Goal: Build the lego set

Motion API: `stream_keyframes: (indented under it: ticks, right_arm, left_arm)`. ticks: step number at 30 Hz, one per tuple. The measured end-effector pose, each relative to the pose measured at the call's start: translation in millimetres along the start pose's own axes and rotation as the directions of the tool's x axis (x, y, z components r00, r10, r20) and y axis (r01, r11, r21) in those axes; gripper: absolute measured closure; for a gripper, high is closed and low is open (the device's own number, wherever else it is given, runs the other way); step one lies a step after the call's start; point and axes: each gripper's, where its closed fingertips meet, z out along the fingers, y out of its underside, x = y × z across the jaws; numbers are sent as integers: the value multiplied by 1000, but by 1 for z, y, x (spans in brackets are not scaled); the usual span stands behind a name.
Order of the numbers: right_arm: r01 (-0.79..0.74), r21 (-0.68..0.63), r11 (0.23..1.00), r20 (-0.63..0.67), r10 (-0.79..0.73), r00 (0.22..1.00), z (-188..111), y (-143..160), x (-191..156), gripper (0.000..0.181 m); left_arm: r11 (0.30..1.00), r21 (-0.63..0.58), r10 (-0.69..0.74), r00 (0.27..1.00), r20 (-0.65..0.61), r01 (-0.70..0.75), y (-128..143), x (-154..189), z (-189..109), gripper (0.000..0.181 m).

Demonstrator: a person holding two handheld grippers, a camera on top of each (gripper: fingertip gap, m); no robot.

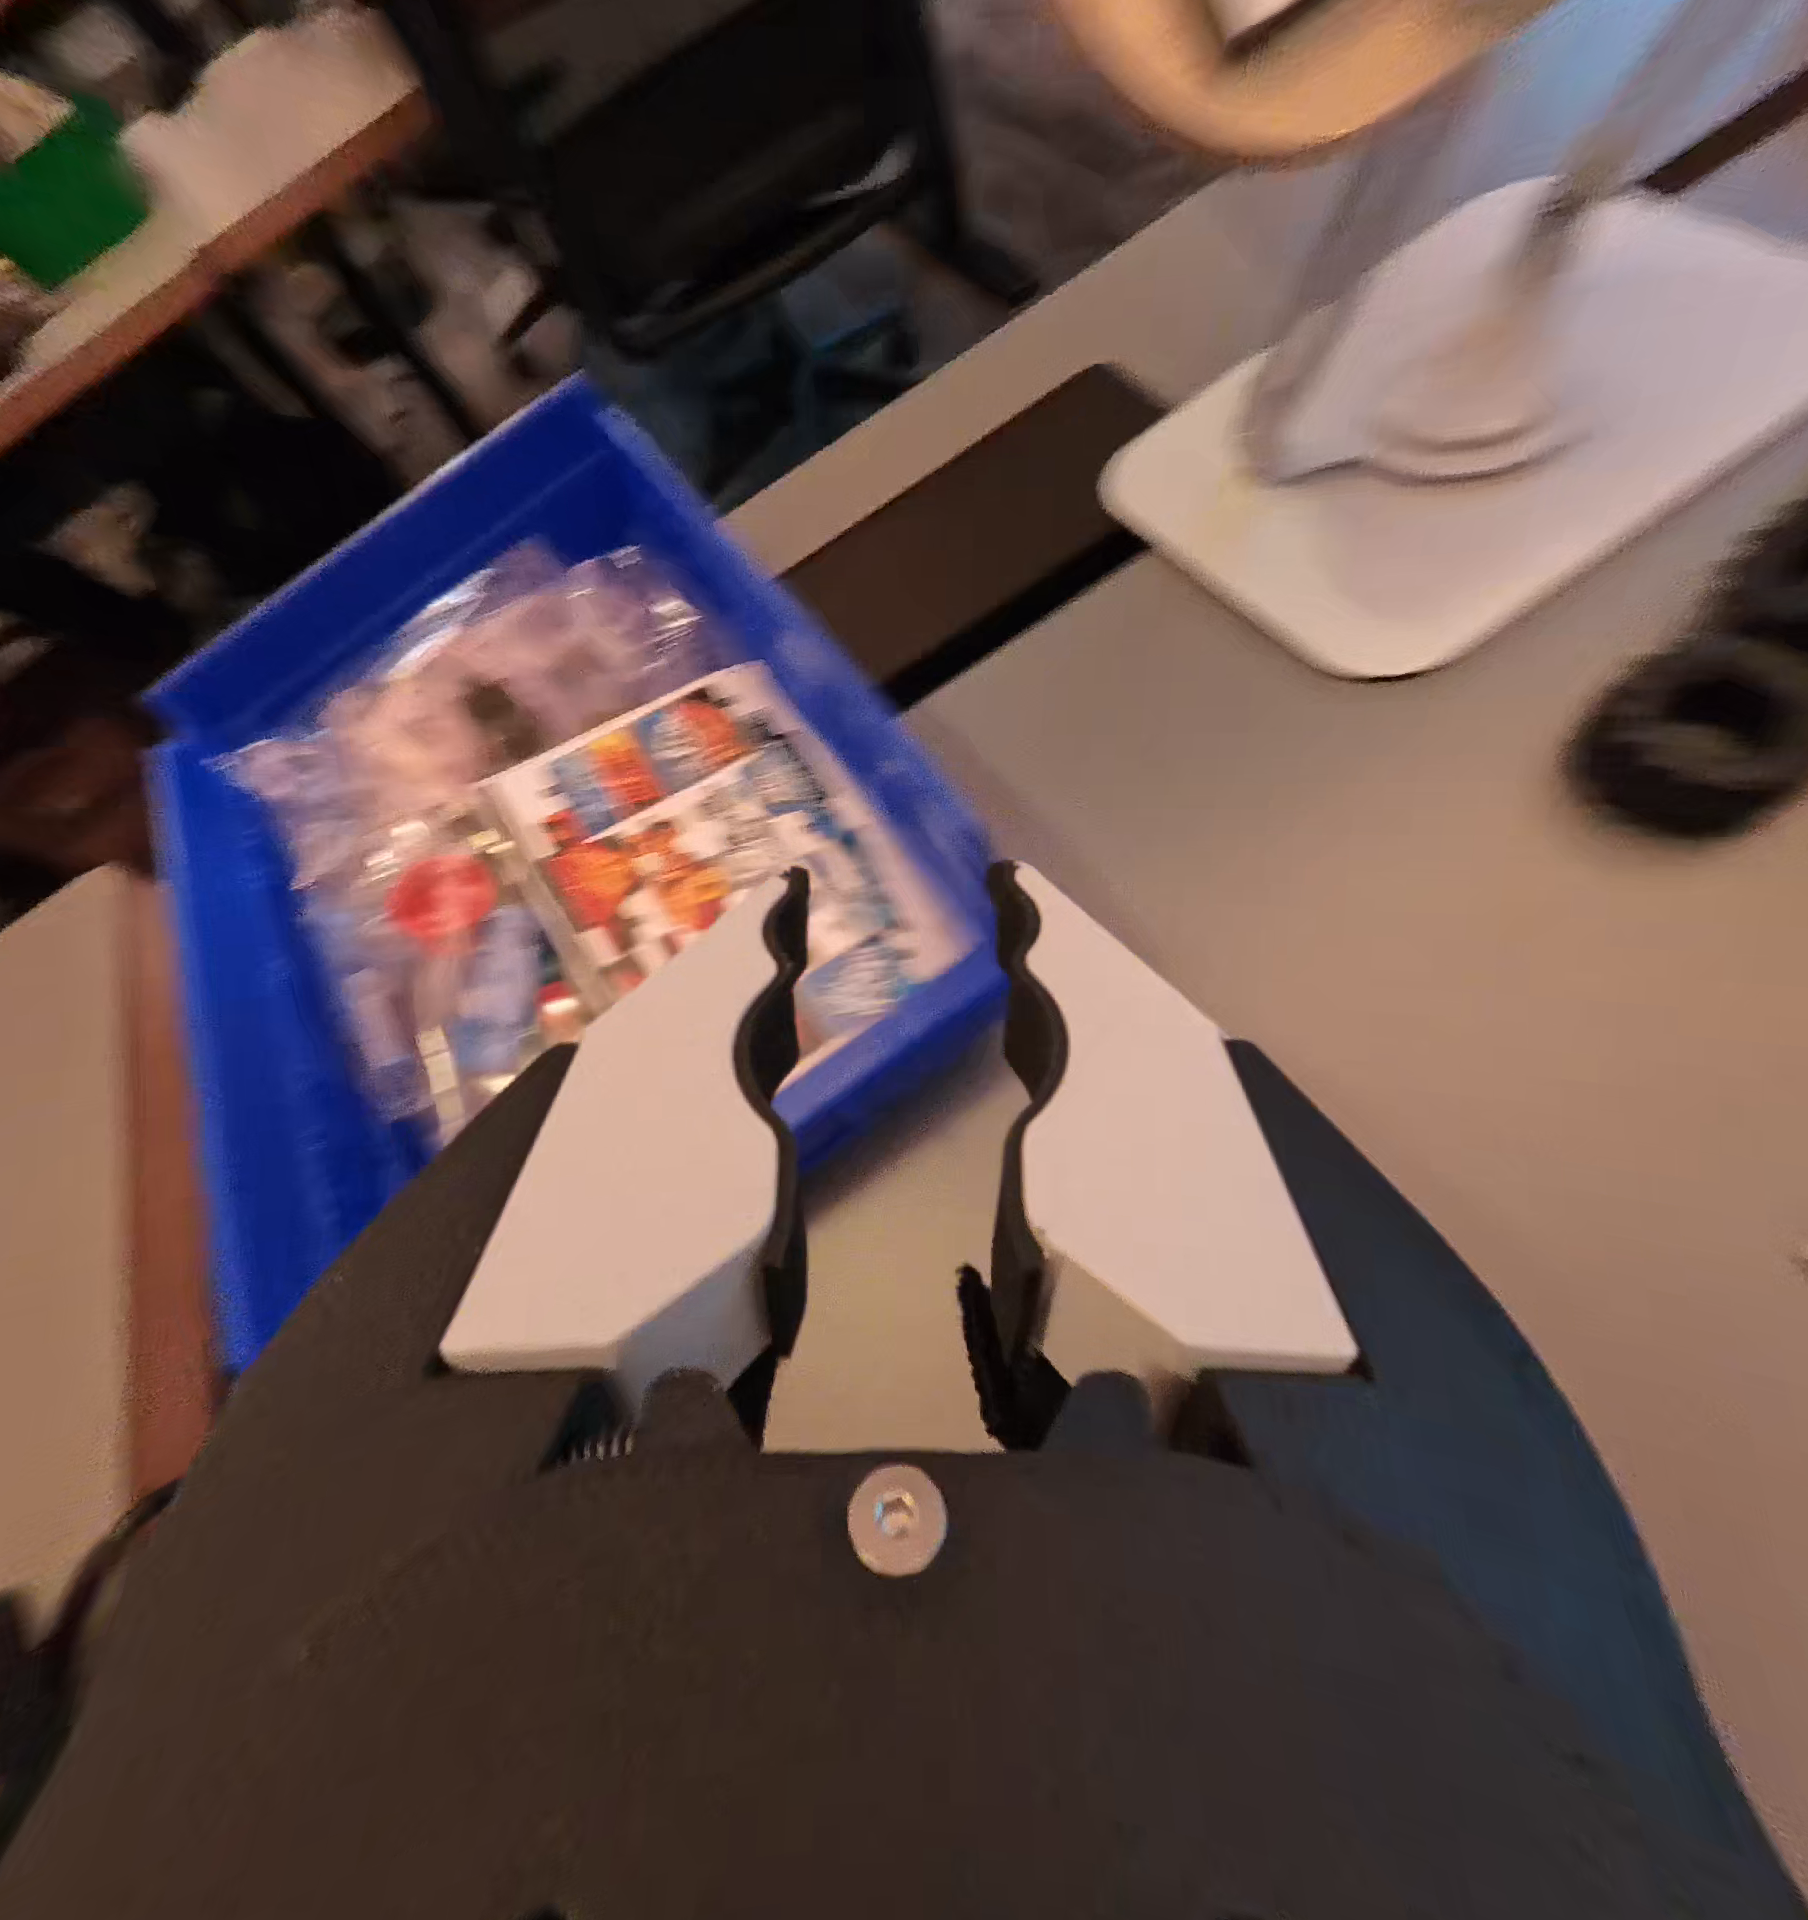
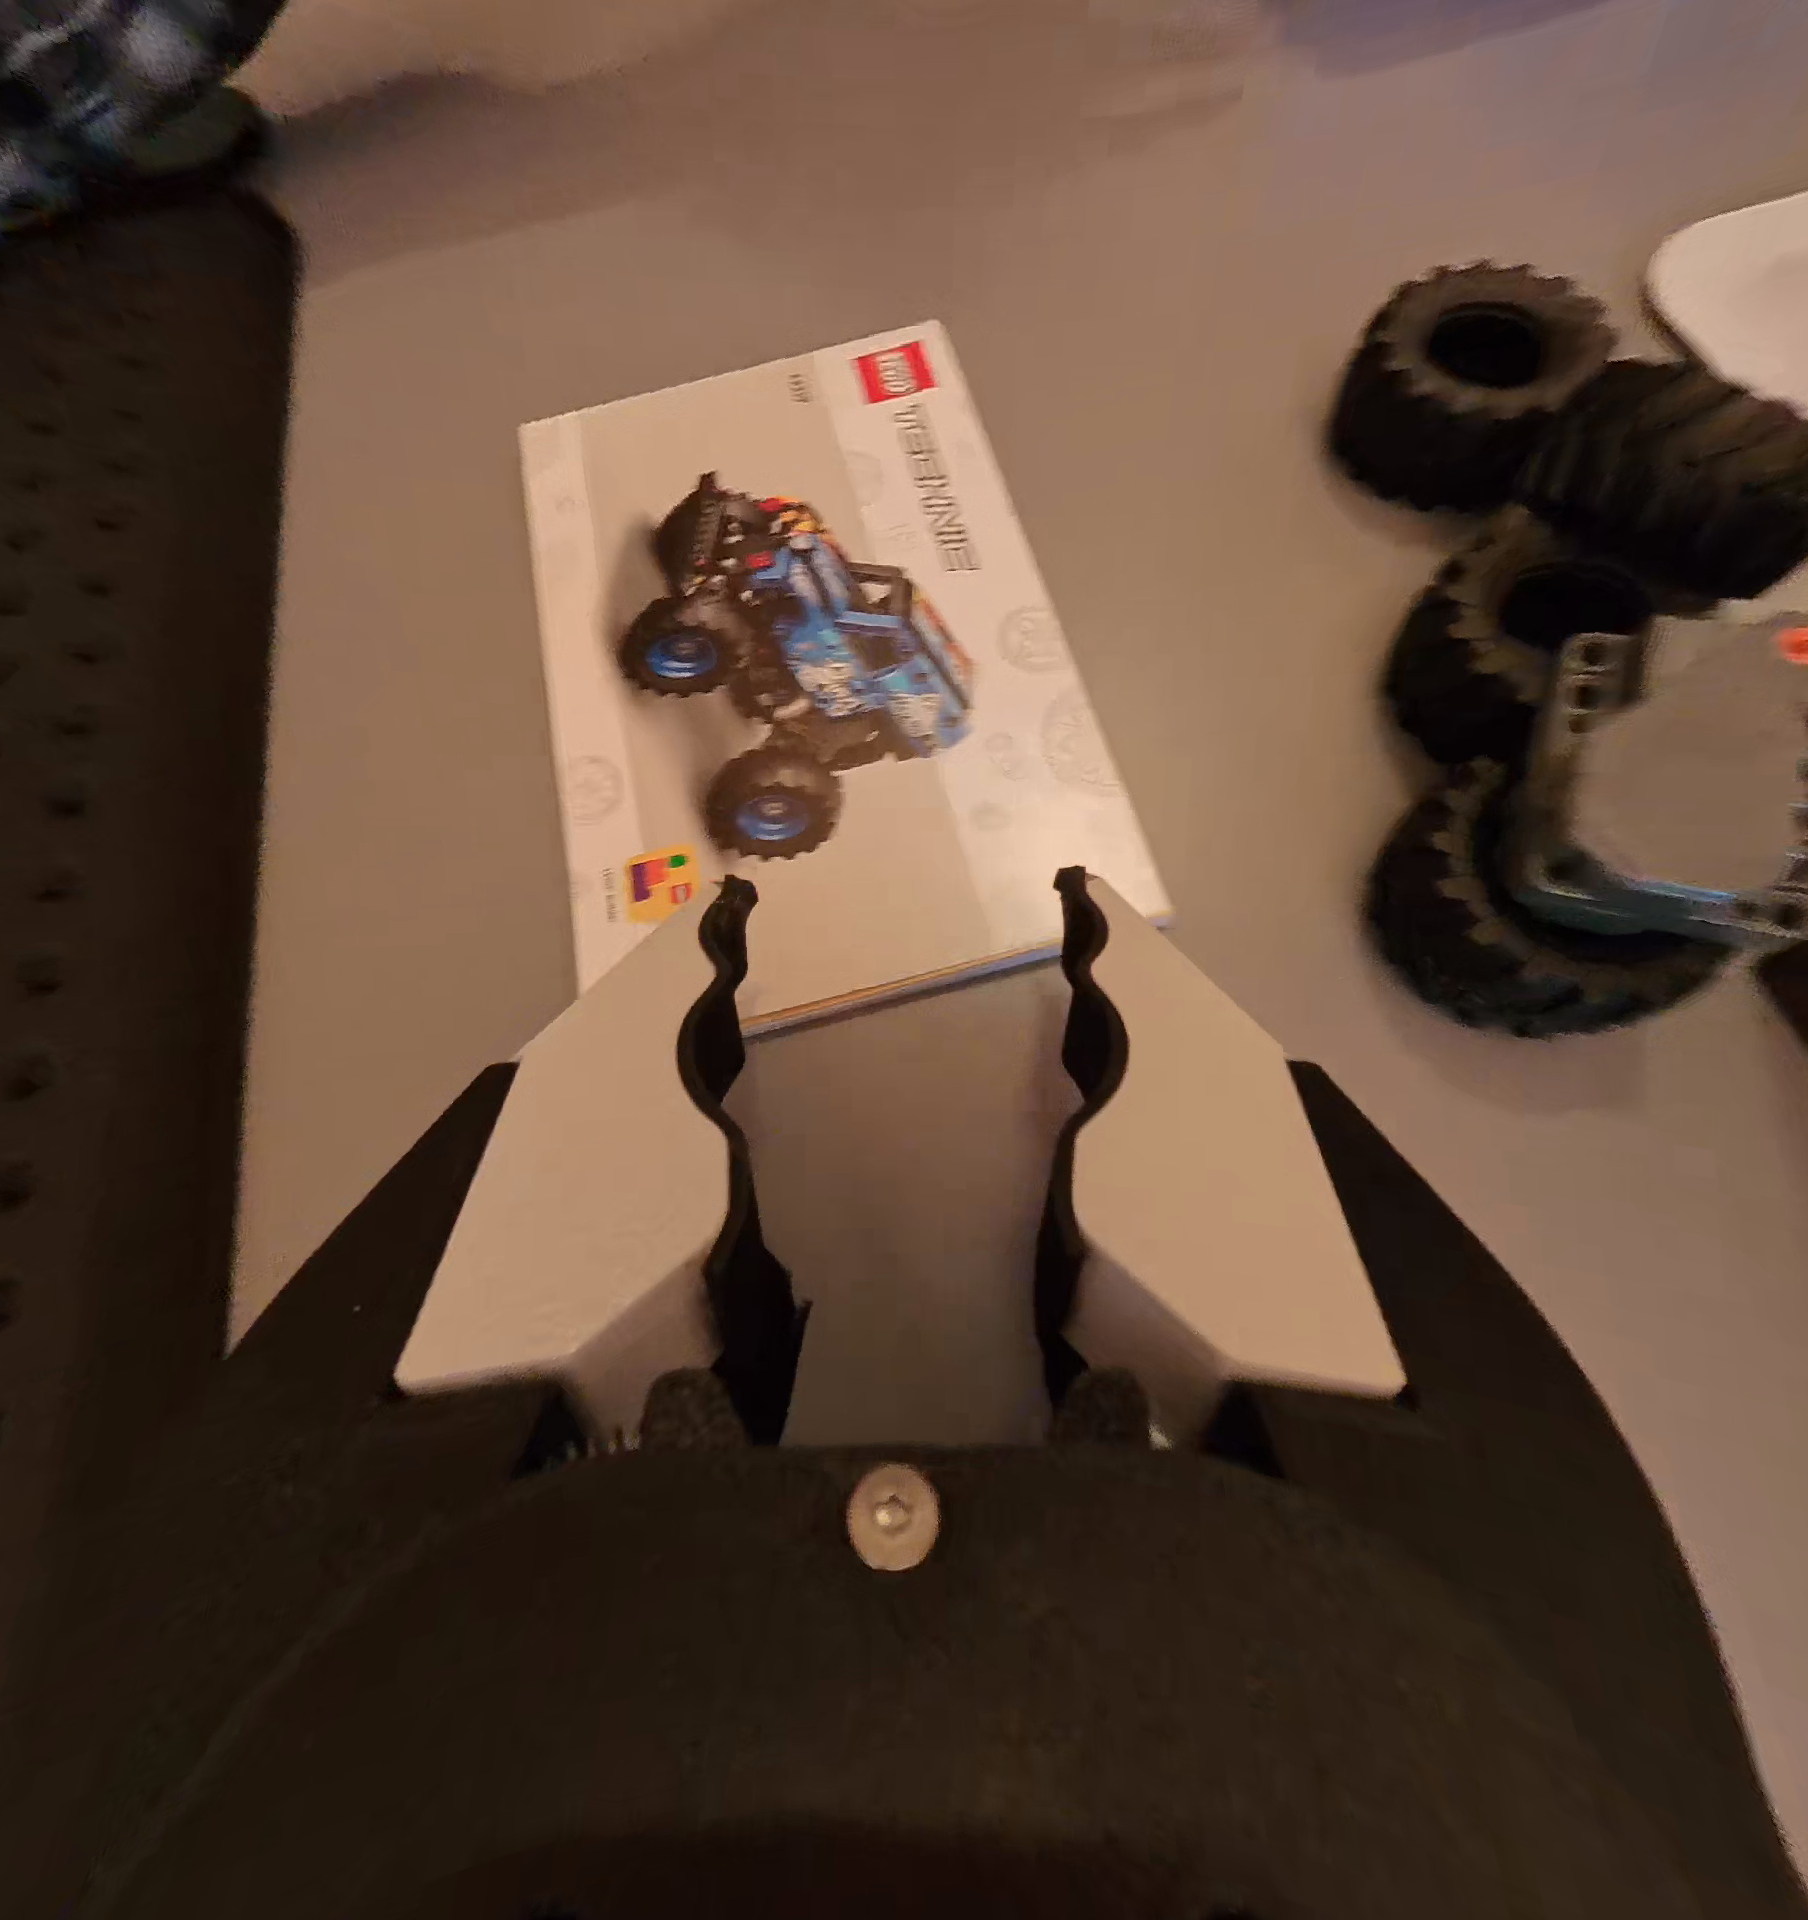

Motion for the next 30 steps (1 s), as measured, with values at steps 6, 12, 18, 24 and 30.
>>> stream_keyframes:
  ticks: [6,12,18,24,30]
  right_arm:
    - [-36,42,998,-155,42,987,-18,-13,28,123]
    - [-110,34,993,-288,115,951,-37,-20,60,113]
    - [-140,-4,990,-344,130,930,-28,-17,89,110]
    - [-143,22,990,-305,143,942,-20,-8,87,113]
    - [-126,12,992,-288,124,950,-23,-2,86,114]
  left_arm:
    - [999,20,38,957,-288,-34,2,110,-12,145]
    - [994,-6,99,905,-413,-111,-5,173,10,121]
    - [980,-77,127,873,-470,-184,-18,215,77,97]
    - [962,-178,76,827,-557,-208,9,238,103,122]
    - [986,-53,121,902,-414,-156,-18,178,61,122]
